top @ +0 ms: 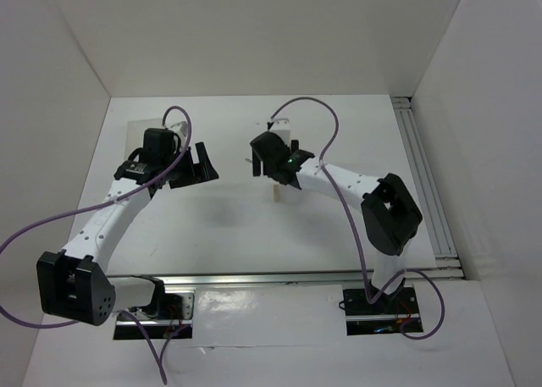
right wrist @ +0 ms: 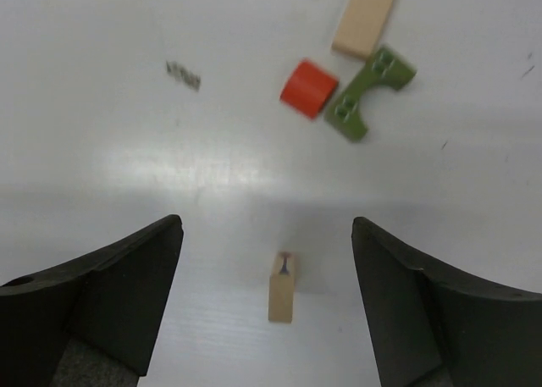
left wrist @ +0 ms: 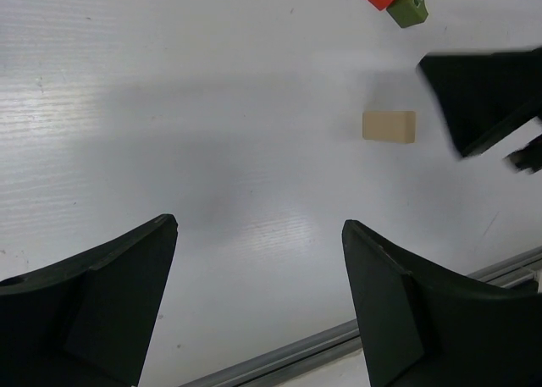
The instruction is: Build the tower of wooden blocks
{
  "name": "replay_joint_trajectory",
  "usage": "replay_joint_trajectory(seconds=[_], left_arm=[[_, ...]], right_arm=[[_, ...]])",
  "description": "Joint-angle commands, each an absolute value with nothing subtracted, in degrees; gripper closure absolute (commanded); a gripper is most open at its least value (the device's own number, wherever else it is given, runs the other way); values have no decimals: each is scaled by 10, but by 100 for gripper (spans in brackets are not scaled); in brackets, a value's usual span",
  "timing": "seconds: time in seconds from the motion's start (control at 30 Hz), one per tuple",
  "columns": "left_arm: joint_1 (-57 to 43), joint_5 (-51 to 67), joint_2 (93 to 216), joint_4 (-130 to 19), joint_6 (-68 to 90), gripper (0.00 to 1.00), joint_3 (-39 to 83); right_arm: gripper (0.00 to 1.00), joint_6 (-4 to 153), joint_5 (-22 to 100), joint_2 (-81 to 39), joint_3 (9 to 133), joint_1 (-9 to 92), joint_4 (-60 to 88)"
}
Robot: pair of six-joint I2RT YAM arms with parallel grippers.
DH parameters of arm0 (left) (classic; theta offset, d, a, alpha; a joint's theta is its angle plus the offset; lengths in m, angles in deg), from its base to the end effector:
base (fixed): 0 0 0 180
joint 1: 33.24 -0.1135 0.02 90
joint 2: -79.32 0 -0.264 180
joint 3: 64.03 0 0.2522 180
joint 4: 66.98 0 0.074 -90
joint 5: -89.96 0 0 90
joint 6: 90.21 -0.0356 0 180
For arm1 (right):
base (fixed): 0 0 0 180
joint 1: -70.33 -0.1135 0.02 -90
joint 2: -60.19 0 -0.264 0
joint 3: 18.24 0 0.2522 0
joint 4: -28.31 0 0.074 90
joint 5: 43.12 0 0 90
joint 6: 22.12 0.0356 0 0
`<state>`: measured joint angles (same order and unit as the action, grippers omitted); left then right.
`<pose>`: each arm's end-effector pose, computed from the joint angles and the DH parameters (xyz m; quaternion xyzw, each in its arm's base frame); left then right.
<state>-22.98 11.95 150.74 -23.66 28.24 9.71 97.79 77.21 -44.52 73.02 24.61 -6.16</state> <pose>0.2644 -0.0554 0.3026 -0.1003 0.9005 -0.2264 0.3576 0.2939 0.2756 0.2325 -0.0309 0.9052 0.0196 0.4234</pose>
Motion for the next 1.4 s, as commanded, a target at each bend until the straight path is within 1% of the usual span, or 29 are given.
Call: replay_joint_trajectory(seconds=[0.0,0.03,0.07,0.1,0.17,0.2,0.23,0.3,0.43,0.6,0.83,1.13,1.23,1.27,1.37], left_arm=[[-228,109,1512,-243,266,9,106],[-228,109,1512,-243,266,9,106],[-228,109,1512,-243,266,9,112],[-228,109,1512,-243,266,9,112],[-228,103,1519,-238,266,9,117],[-223,103,1526,-233,266,9,117],[-223,103,1526,-232,266,9,122],[-223,109,1534,-232,266,9,127],[-223,109,1551,-222,261,9,140],[-223,109,1561,-217,249,9,146],[-217,116,1583,-222,249,9,151],[-212,121,1590,-222,249,9,156],[-212,121,1590,-222,244,9,156],[-212,121,1590,-222,244,9,156],[-212,121,1590,-222,244,9,156]], right_arm=[[14,947,747,-452,827,315,-83],[17,947,734,-482,849,330,-92],[20,947,728,-502,899,345,-113],[25,941,728,-521,925,367,-124],[27,935,728,-585,977,382,-158],[28,935,728,-607,1032,392,-173],[29,935,728,-648,1059,397,-187],[30,935,722,-678,1114,412,-201],[30,941,698,-740,1172,439,-214],[30,941,662,-770,1192,454,-219],[28,941,649,-788,1178,454,-209],[30,941,643,-806,1183,448,-214],[35,941,637,-806,1183,443,-214],[42,941,637,-806,1183,443,-214],[53,941,631,-806,1183,443,-208]])
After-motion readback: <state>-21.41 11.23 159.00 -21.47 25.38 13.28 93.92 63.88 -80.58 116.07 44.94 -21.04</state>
